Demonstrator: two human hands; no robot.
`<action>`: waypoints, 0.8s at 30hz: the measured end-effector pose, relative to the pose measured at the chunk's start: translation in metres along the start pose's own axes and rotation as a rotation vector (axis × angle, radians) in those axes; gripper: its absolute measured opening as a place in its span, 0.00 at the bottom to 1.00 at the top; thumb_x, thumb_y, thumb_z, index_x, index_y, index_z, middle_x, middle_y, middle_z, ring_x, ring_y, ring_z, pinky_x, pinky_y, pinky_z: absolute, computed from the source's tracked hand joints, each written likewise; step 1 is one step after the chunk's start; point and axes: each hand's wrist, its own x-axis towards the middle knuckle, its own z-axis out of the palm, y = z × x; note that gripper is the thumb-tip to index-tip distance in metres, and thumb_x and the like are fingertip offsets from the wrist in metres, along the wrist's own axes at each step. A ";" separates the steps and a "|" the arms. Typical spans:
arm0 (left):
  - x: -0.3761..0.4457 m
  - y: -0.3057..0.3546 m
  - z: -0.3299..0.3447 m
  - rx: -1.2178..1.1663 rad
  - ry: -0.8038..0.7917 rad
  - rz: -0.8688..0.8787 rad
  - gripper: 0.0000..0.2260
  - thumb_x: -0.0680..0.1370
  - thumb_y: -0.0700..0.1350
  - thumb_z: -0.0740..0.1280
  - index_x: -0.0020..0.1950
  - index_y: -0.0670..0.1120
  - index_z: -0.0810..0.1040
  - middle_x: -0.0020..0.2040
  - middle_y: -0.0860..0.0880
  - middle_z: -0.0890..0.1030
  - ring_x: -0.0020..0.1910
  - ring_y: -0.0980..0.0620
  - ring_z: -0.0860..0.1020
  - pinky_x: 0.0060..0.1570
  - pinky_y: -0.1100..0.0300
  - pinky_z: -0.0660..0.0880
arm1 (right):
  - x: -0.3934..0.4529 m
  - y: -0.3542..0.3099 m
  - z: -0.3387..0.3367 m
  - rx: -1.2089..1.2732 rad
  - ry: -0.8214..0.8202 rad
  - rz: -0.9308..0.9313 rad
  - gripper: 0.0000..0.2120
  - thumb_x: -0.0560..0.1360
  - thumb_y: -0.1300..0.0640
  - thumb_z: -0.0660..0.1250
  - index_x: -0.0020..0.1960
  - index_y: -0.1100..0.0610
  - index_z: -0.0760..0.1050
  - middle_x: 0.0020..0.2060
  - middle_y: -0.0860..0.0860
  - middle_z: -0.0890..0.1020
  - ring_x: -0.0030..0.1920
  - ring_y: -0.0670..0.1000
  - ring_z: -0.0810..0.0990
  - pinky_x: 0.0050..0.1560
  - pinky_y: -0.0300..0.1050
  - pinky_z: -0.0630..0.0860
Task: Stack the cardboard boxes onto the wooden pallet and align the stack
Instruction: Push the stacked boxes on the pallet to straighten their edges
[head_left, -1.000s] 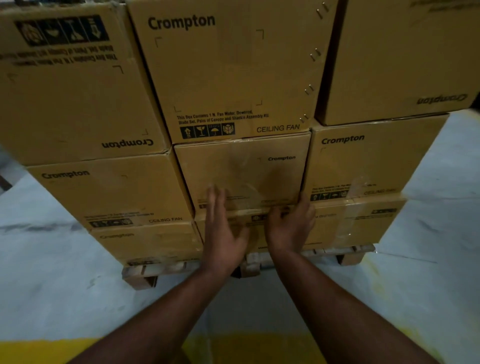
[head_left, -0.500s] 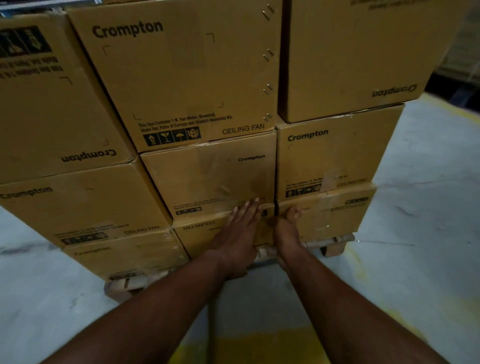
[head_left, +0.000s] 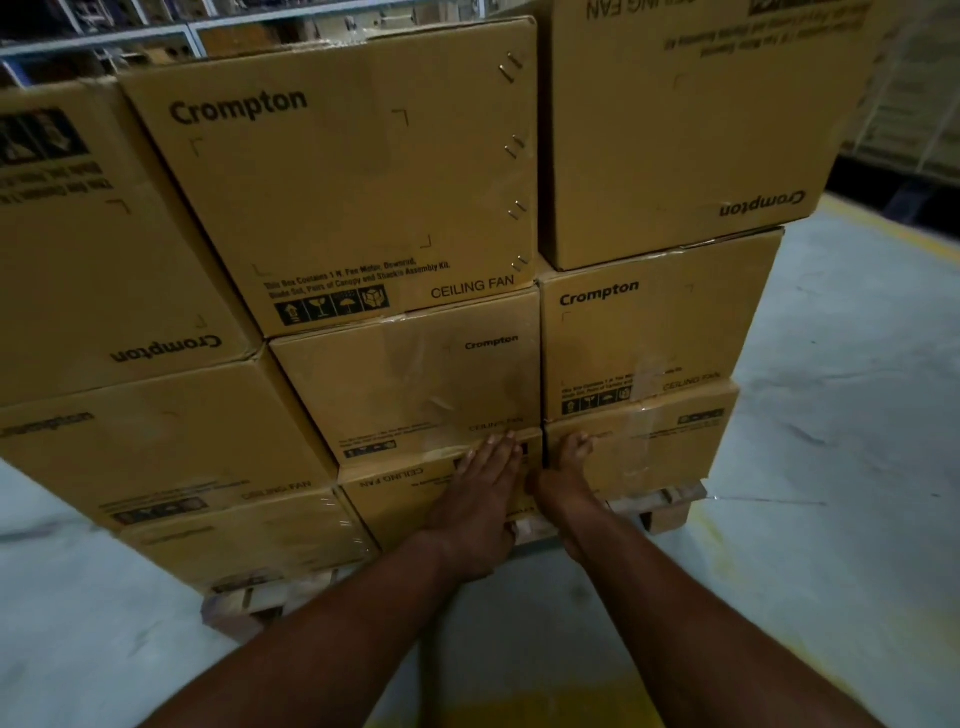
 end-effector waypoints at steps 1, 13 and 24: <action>0.000 0.000 -0.002 -0.008 -0.008 0.000 0.44 0.78 0.51 0.66 0.84 0.47 0.39 0.82 0.54 0.33 0.79 0.55 0.31 0.72 0.60 0.28 | -0.002 -0.001 0.000 -0.058 0.039 0.014 0.39 0.84 0.66 0.58 0.84 0.56 0.35 0.83 0.51 0.33 0.84 0.56 0.49 0.80 0.52 0.56; 0.028 0.081 -0.177 -0.194 0.746 0.311 0.26 0.78 0.34 0.67 0.77 0.40 0.70 0.80 0.43 0.67 0.81 0.48 0.62 0.79 0.52 0.62 | -0.060 -0.162 -0.115 0.392 0.640 -0.570 0.20 0.80 0.59 0.67 0.69 0.43 0.74 0.62 0.43 0.78 0.55 0.40 0.78 0.48 0.39 0.76; 0.068 0.140 -0.280 0.346 0.892 0.153 0.44 0.77 0.54 0.73 0.84 0.46 0.51 0.85 0.44 0.46 0.84 0.44 0.42 0.80 0.41 0.38 | -0.078 -0.208 -0.192 0.349 0.549 -0.645 0.37 0.79 0.49 0.72 0.82 0.40 0.58 0.81 0.48 0.65 0.78 0.52 0.67 0.74 0.59 0.71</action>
